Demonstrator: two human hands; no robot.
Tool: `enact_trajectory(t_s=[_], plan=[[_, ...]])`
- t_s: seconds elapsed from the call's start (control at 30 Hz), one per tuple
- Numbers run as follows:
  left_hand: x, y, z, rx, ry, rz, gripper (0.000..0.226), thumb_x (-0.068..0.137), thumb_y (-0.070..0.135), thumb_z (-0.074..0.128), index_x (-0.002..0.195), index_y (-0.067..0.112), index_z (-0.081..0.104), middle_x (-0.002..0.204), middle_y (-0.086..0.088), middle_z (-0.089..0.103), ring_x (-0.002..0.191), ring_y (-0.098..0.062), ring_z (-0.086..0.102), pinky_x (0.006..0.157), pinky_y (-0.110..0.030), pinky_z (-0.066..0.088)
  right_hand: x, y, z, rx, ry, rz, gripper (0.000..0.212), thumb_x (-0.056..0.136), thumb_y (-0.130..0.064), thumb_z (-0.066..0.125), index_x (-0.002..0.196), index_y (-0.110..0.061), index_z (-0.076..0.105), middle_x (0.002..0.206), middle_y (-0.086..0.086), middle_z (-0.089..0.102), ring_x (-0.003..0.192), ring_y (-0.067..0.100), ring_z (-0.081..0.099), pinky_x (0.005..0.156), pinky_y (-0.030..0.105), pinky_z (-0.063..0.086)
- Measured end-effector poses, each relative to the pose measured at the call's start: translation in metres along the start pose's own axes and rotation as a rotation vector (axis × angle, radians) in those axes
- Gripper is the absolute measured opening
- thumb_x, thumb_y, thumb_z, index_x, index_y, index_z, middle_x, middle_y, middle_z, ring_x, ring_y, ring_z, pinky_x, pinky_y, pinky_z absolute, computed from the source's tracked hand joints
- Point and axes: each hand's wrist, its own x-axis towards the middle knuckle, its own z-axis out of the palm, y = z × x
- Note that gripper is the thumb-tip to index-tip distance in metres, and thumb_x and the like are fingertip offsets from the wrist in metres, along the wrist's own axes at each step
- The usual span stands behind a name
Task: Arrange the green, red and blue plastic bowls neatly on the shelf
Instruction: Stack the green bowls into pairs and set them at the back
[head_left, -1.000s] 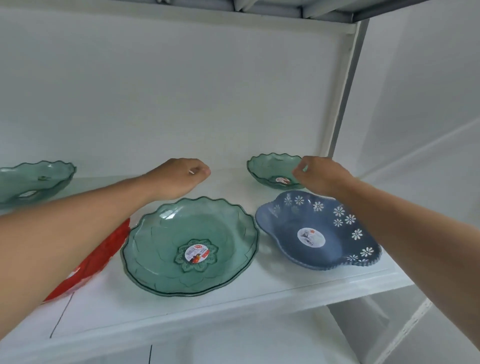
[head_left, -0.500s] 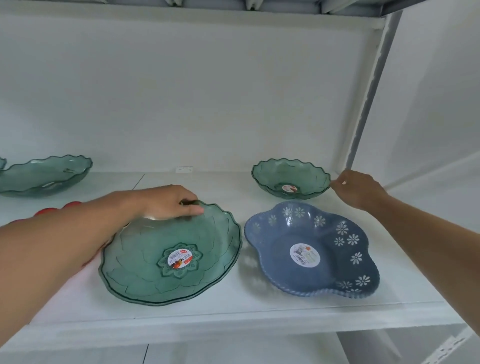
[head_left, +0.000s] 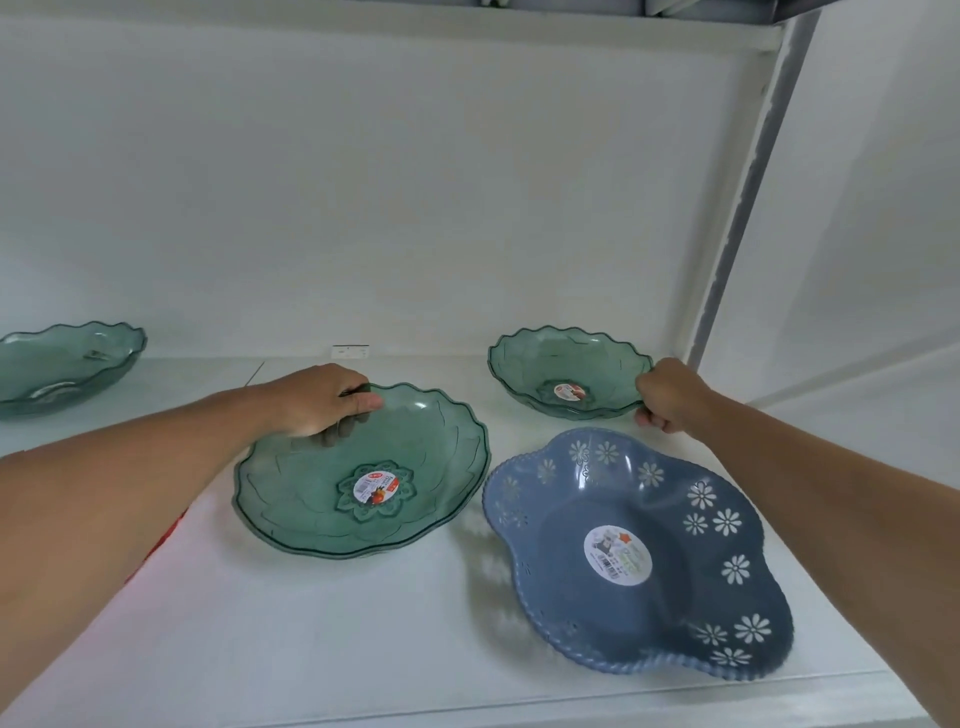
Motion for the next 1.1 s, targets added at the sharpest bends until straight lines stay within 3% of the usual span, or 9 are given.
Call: enact_trajectory(t_s=[0.1,0.27,0.43,0.63,0.73,1.1], plan=[[0.005,0.002,-0.001,0.014,0.001,0.001,0.043,0.104,0.051,0.057,0.091,0.012,0.068,0.069,-0.001,0.076,0.056,-0.013,0.072,0.054,-0.026,0.055,-0.004,-0.009,0.000,0.156,0.011,0.032,0.024,0.090,0.005,0.032,0.079,-0.003,0.051,0.048,0.016,0.060,0.030,0.016,0.035,0.038,0.017,0.023],[-0.005,0.013,-0.015,0.056,0.033,0.009,0.040,0.106,0.048,0.056,0.092,0.012,0.069,0.075,-0.003,0.076,0.056,-0.012,0.072,0.056,-0.026,0.053,-0.025,-0.026,-0.011,0.252,0.050,0.017,0.029,0.094,0.005,0.027,0.084,-0.003,0.053,0.060,0.017,0.057,0.024,0.012,0.032,0.034,0.014,0.021],[-0.030,0.025,-0.041,0.029,0.106,0.010,0.040,0.107,0.045,0.055,0.094,0.010,0.069,0.079,-0.007,0.076,0.057,-0.013,0.071,0.055,-0.025,0.053,-0.050,-0.043,-0.026,0.276,0.051,-0.005,0.027,0.092,0.004,0.028,0.085,-0.005,0.052,0.061,0.017,0.057,0.043,0.017,0.029,0.039,0.017,0.019],[-0.075,0.027,-0.082,0.031,0.183,0.008,0.039,0.108,0.045,0.054,0.093,0.012,0.068,0.079,-0.007,0.075,0.056,-0.012,0.071,0.051,-0.021,0.052,-0.086,-0.075,-0.028,0.282,0.068,-0.087,0.024,0.089,0.004,0.029,0.084,-0.008,0.049,0.066,0.019,0.058,0.048,0.017,0.026,0.043,0.020,0.018],[-0.105,0.018,-0.101,0.033,0.226,-0.013,0.039,0.109,0.044,0.053,0.094,0.011,0.067,0.081,-0.008,0.075,0.061,-0.016,0.072,0.055,-0.026,0.054,-0.103,-0.097,-0.020,0.291,0.066,-0.120,0.022,0.091,0.003,0.031,0.087,-0.007,0.050,0.066,0.020,0.058,0.048,0.018,0.027,0.041,0.019,0.019],[-0.279,-0.084,-0.174,0.044,0.474,-0.360,0.040,0.107,0.044,0.056,0.095,0.008,0.069,0.083,-0.010,0.078,0.049,-0.007,0.072,0.045,-0.019,0.054,-0.150,-0.202,0.083,0.354,-0.174,-0.317,0.023,0.093,0.002,0.038,0.081,-0.002,0.057,0.067,0.019,0.058,0.042,0.019,0.030,0.035,0.017,0.023]])
